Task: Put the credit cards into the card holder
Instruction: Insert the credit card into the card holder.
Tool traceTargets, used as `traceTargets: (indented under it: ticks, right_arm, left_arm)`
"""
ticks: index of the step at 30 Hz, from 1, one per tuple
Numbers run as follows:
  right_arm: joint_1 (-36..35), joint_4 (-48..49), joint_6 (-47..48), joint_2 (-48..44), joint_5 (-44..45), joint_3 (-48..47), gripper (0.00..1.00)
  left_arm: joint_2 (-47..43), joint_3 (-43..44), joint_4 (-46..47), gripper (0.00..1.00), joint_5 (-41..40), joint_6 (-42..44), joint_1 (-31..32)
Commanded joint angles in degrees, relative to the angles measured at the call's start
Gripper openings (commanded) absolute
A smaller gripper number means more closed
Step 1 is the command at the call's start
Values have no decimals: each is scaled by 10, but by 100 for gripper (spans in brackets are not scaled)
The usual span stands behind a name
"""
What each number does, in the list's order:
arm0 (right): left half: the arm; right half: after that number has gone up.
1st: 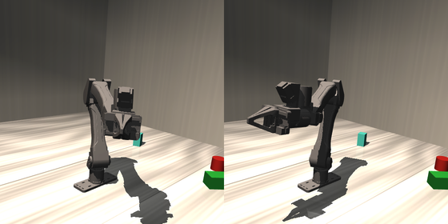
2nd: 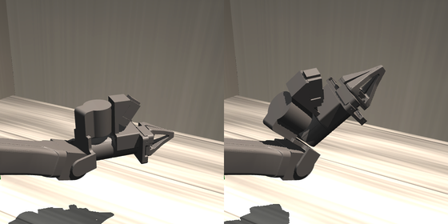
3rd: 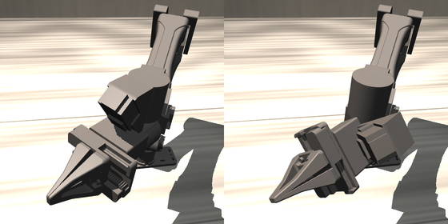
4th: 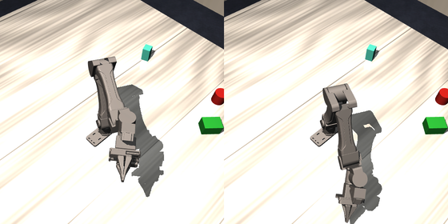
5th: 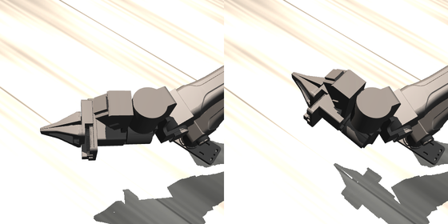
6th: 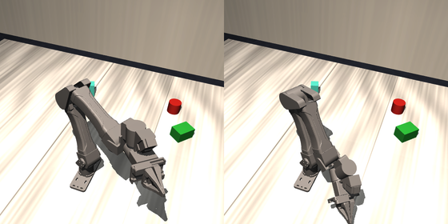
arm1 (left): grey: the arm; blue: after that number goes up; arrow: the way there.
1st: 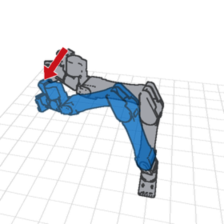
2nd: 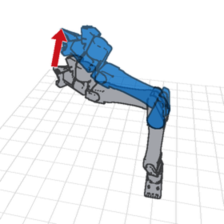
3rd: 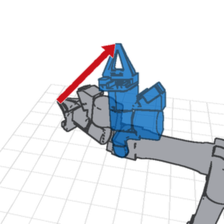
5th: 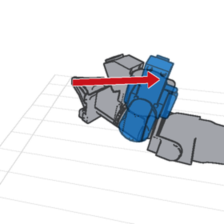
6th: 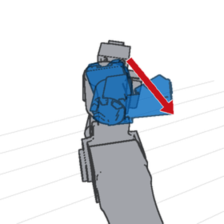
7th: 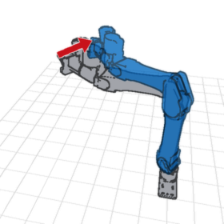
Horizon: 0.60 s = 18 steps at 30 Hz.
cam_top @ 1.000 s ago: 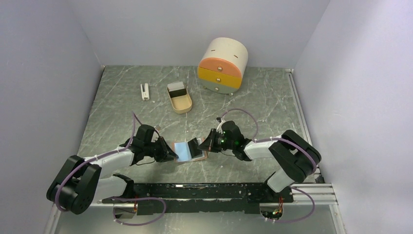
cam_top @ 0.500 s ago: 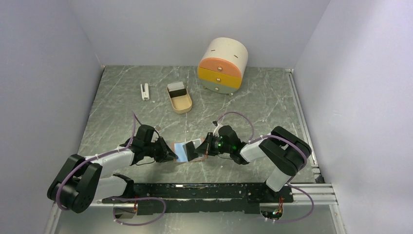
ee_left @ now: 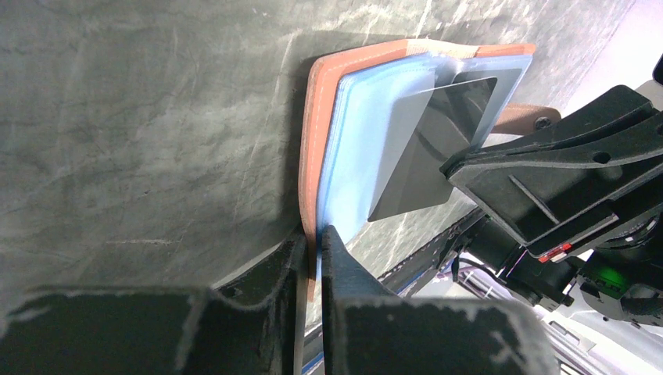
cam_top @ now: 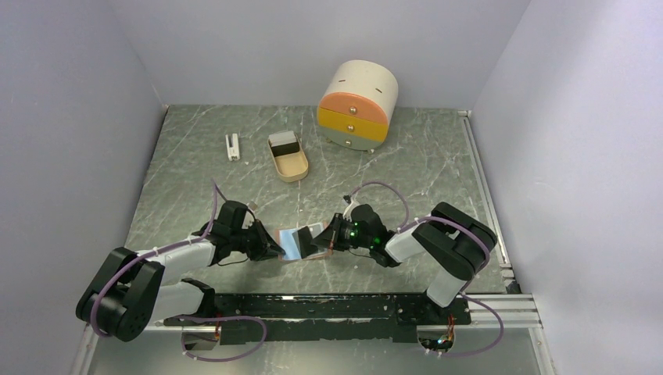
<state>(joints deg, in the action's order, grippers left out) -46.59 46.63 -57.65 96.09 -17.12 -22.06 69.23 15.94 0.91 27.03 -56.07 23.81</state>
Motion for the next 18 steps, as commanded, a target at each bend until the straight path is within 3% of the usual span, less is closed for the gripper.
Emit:
traceTargets:
  ticks: [1, 18]
  right_arm:
    - [-5, 32, -17, 16, 18, 8, 0]
    - [-9, 44, -29, 27, 24, 0, 0]
  left_arm:
    - [1, -12, 15, 13, 12, 4, -2]
    - [11, -25, 49, 15, 37, -11, -2]
